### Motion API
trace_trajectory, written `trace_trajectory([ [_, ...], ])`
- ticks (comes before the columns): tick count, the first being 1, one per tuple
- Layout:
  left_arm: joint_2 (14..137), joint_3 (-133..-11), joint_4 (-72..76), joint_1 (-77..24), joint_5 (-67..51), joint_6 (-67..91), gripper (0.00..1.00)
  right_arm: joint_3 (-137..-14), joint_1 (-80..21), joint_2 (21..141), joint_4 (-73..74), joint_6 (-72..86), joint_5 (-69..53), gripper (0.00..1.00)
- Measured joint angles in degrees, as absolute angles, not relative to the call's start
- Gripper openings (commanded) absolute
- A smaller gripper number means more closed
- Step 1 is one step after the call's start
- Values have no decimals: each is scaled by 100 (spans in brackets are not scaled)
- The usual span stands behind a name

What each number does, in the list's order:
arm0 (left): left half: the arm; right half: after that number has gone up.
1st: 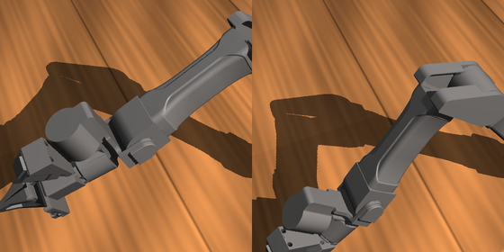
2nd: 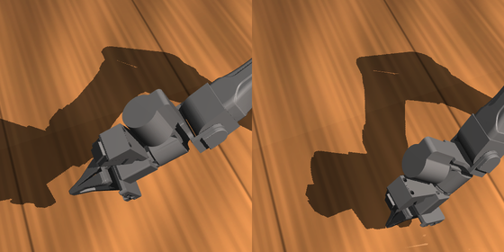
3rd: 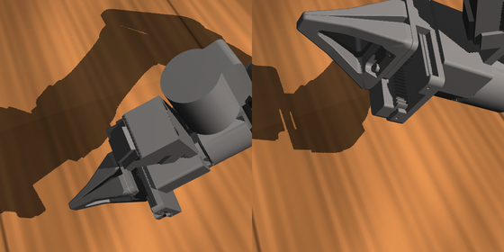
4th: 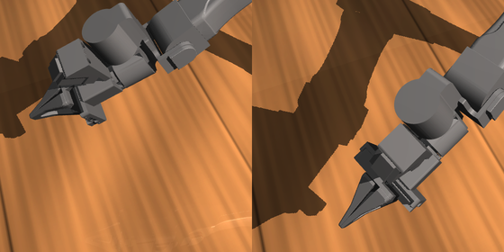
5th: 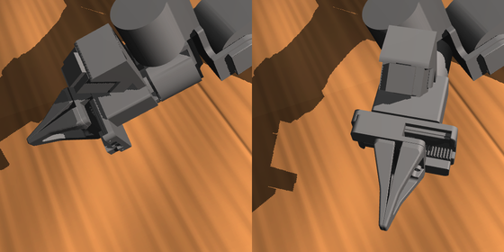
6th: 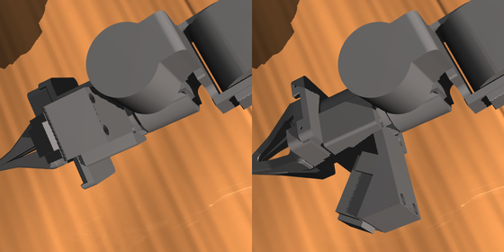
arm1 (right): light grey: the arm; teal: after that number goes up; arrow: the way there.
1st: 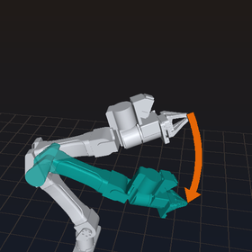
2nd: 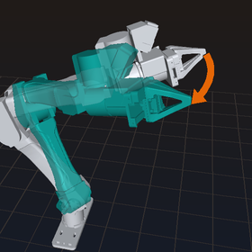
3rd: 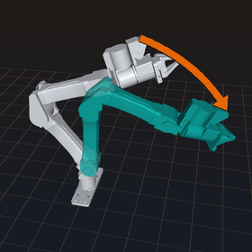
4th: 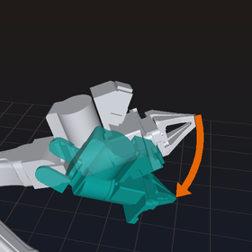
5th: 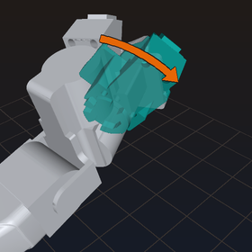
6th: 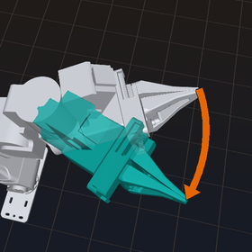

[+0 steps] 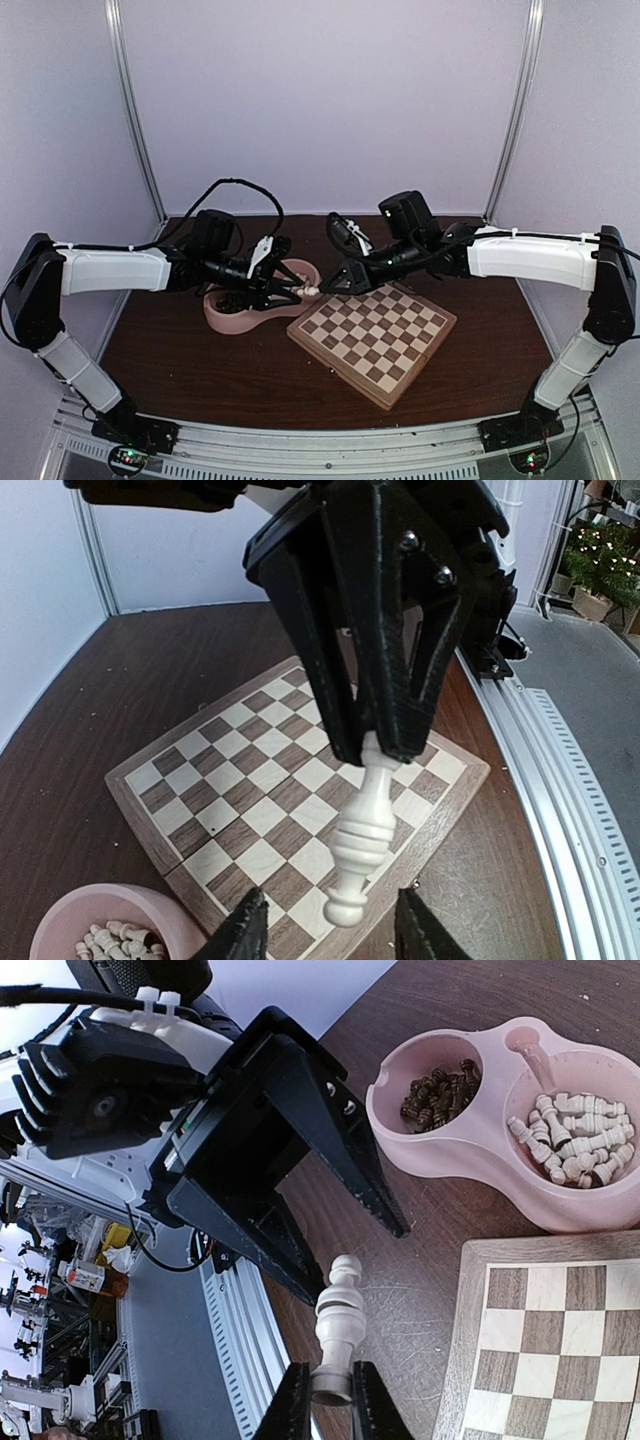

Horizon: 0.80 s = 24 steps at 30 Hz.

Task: Set up the chess pieces on the board
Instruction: Pass from the right arm to the left

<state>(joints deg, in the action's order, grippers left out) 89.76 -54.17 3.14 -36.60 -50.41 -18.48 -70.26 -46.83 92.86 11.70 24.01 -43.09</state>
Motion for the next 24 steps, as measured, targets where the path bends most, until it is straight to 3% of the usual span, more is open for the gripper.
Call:
trace_trajectory([
  [4,9024,-5478,287,-3686,-5085,-1861,37,-7026,-4703,9319,1160,2403,-4313,0],
  [10,9037,-5511,248,-3686,-5155,-1907,19,-7046,-4703,9327,1129,2421,-4309,0],
  [14,9102,-5645,27,-3686,-5229,-2018,14,-7078,-4703,9327,1100,2421,-4309,0],
  [17,9164,-5723,-145,-3686,-5264,-2091,2,-7078,-4703,9327,1090,2421,-4300,0],
  [24,9194,-5811,-489,-3688,-5277,-2263,0,-7078,-4707,9327,1135,2386,-4178,0],
])
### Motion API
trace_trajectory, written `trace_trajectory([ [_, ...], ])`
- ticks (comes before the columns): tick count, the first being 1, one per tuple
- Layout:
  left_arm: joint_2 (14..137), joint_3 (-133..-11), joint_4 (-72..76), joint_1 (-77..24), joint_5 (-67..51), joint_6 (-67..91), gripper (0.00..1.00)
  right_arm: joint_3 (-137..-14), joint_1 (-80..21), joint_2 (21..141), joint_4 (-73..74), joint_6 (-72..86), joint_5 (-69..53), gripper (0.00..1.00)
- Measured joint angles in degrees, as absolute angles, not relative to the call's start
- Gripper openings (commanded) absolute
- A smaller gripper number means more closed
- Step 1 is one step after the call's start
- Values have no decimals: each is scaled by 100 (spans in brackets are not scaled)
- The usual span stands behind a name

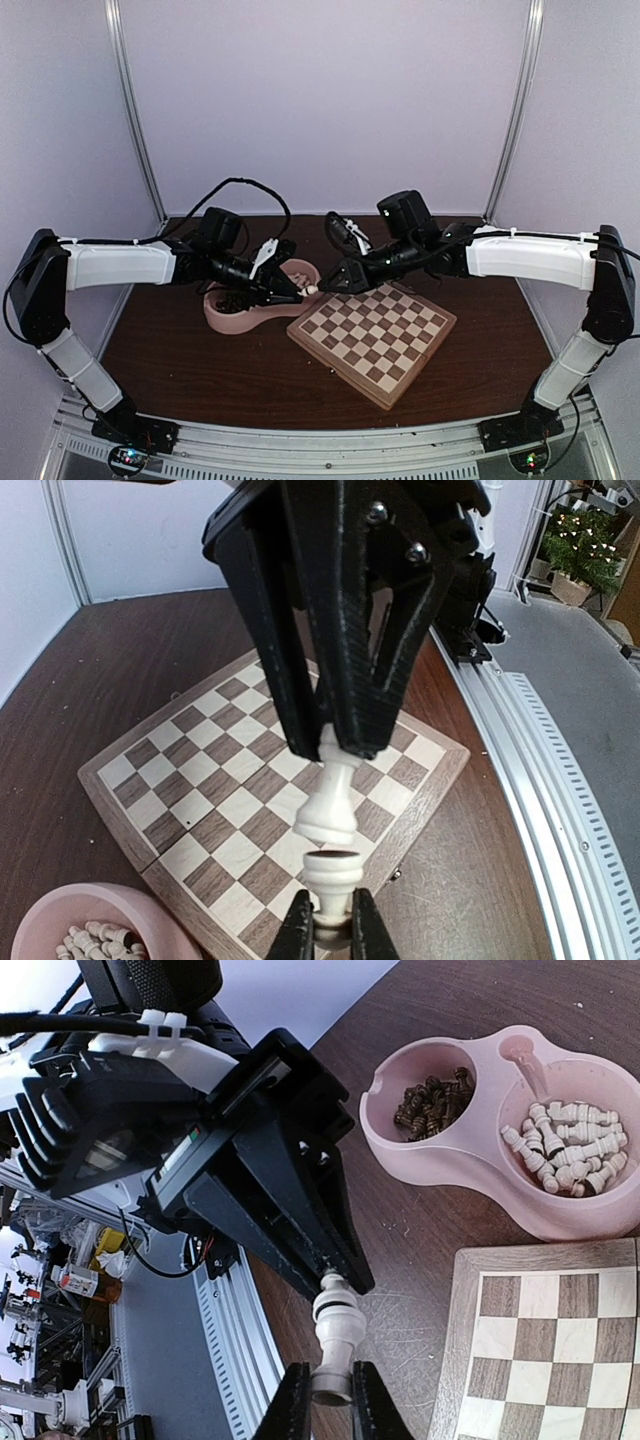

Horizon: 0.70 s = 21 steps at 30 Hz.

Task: Set up the chess pieces on the board
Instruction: Pass from the right arm to the left, then place the rook at h1.

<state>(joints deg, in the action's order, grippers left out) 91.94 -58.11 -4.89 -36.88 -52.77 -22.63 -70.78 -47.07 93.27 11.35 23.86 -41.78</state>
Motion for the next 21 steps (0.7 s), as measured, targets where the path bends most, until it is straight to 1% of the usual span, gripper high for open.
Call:
trace_trajectory([
  [4,9192,-5815,-718,-3691,-5087,-2314,0,-7061,-4709,9323,1247,2327,-4040,0],
  [8,9120,-5830,-1157,-3747,-4567,-2408,0,-6928,-4709,9273,1520,2235,-3822,0],
  [15,8965,-6114,-2196,-4263,-3076,-2803,0,-6615,-4788,8886,2801,2228,-3105,0],
  [21,8906,-6125,-2580,-4613,-2012,-2941,0,-6563,-5168,8552,4082,2309,-2423,0],
])
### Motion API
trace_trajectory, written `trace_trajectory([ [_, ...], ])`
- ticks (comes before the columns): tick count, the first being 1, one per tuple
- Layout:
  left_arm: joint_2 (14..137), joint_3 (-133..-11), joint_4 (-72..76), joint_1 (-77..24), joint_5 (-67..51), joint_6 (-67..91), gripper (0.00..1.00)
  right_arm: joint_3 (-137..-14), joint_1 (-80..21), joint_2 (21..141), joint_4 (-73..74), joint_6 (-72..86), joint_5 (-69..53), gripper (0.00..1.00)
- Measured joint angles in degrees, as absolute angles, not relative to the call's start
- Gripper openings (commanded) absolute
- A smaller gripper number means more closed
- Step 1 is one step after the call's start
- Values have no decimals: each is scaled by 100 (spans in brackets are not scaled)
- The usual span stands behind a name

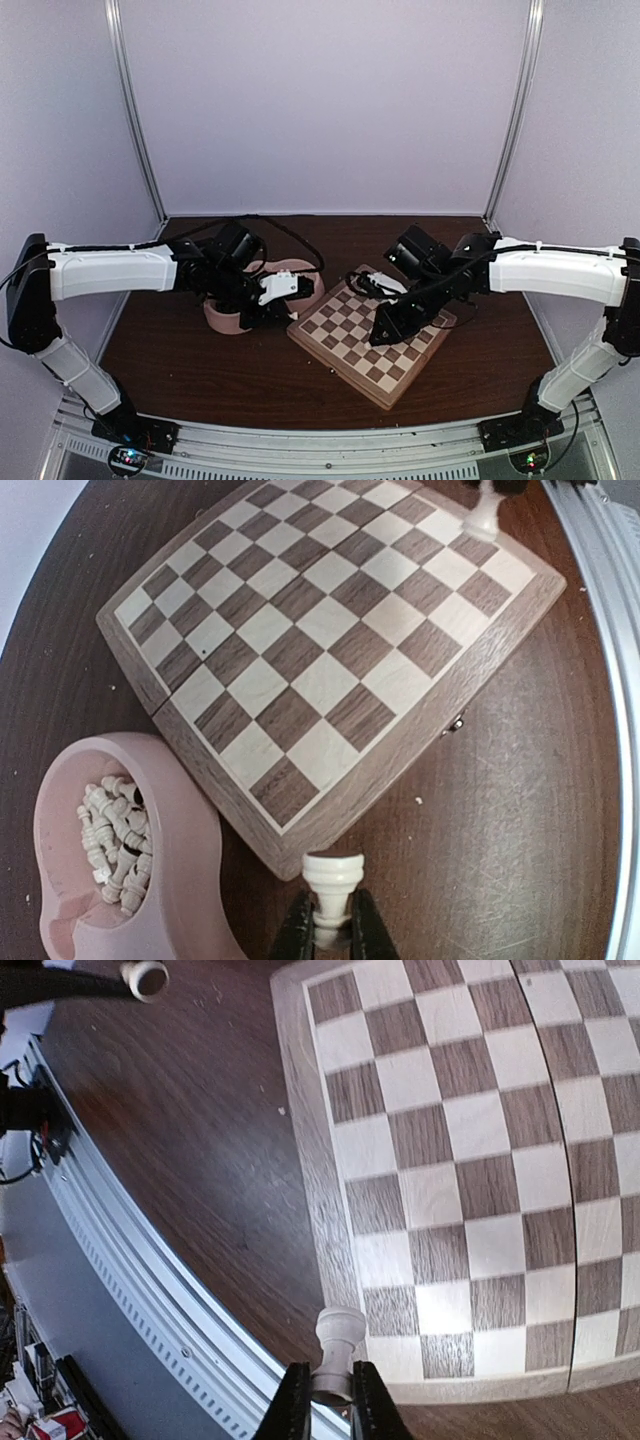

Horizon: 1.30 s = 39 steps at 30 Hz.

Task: Set up the chess pieces on the board
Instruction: Place the rook at h1.

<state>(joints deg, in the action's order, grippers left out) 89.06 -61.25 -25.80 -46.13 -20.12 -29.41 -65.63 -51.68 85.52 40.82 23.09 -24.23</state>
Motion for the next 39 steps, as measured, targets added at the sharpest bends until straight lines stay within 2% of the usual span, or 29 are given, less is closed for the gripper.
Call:
trace_trajectory([
  [11,8903,-6125,-2722,-4818,-1138,-2947,0,-6716,-5776,8969,5704,2383,-1509,0],
  [22,8903,-6040,-2598,-4818,-1092,-2687,0,-6989,-5940,9636,5854,2311,-1297,0],
  [39,8903,-6025,-2456,-4818,-1142,-2528,0,-7006,-6053,9778,5861,2257,-1297,2],
])
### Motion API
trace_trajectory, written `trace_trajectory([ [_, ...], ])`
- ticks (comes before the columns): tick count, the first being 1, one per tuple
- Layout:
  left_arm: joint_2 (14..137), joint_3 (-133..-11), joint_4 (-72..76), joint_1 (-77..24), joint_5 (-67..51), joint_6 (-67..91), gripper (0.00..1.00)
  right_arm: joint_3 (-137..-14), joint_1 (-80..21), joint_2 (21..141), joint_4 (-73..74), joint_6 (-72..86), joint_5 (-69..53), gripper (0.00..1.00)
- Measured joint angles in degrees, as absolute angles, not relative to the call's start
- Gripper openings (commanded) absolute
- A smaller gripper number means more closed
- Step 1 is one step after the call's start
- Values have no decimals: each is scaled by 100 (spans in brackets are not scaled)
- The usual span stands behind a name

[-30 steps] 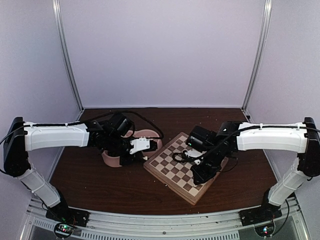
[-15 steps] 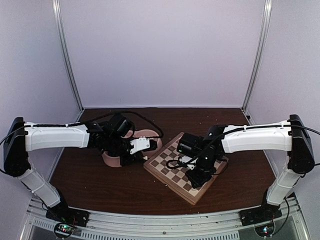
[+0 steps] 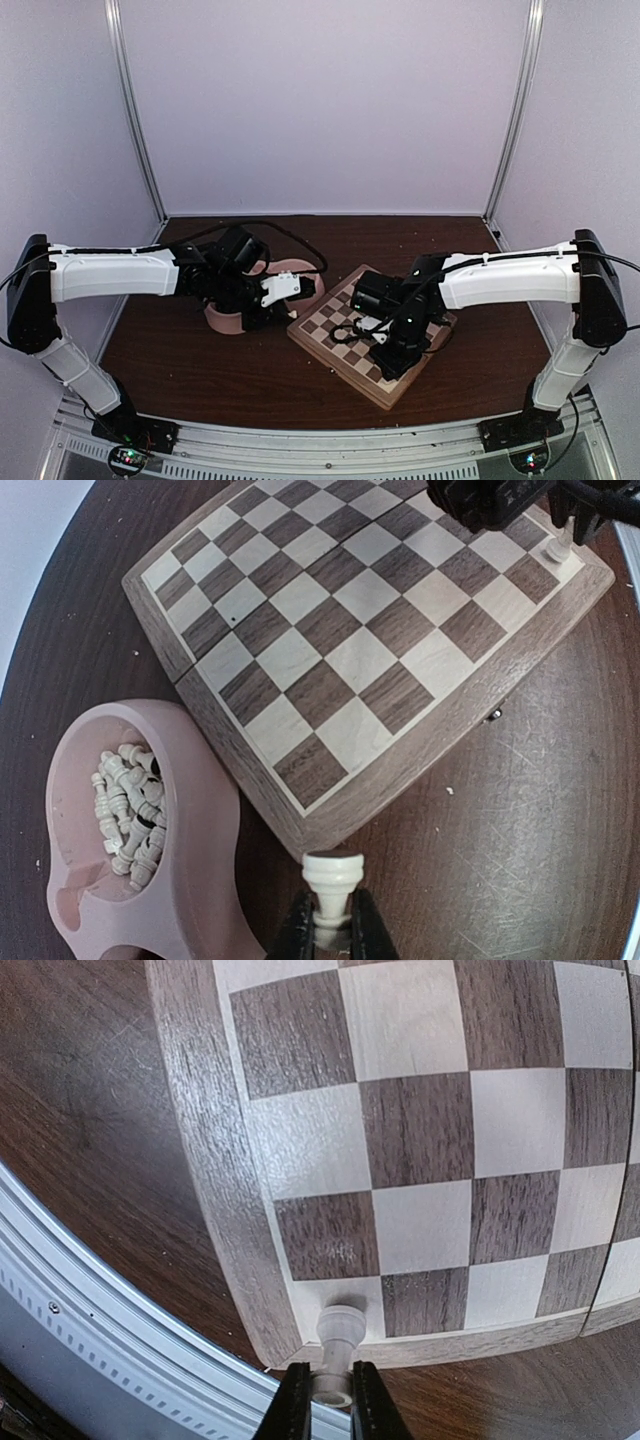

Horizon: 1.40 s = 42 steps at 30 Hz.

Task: Set up the chess pieces on the board
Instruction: Place the rook at h1.

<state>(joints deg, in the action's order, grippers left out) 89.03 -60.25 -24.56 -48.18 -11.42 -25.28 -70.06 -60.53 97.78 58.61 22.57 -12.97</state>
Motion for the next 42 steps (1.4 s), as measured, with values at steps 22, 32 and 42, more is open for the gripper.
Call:
trace_trajectory([
  [22,8903,-6025,-2403,-4818,-1280,-2491,0,-7004,-6080,9795,5896,2235,-1291,30],
  [32,8903,-6025,-2403,-4818,-1310,-2477,0,-6997,-6082,9795,5885,2228,-1282,25],
  [42,8910,-6025,-2405,-4818,-1387,-2451,0,-6899,-6106,9795,5824,2226,-1280,24],
])
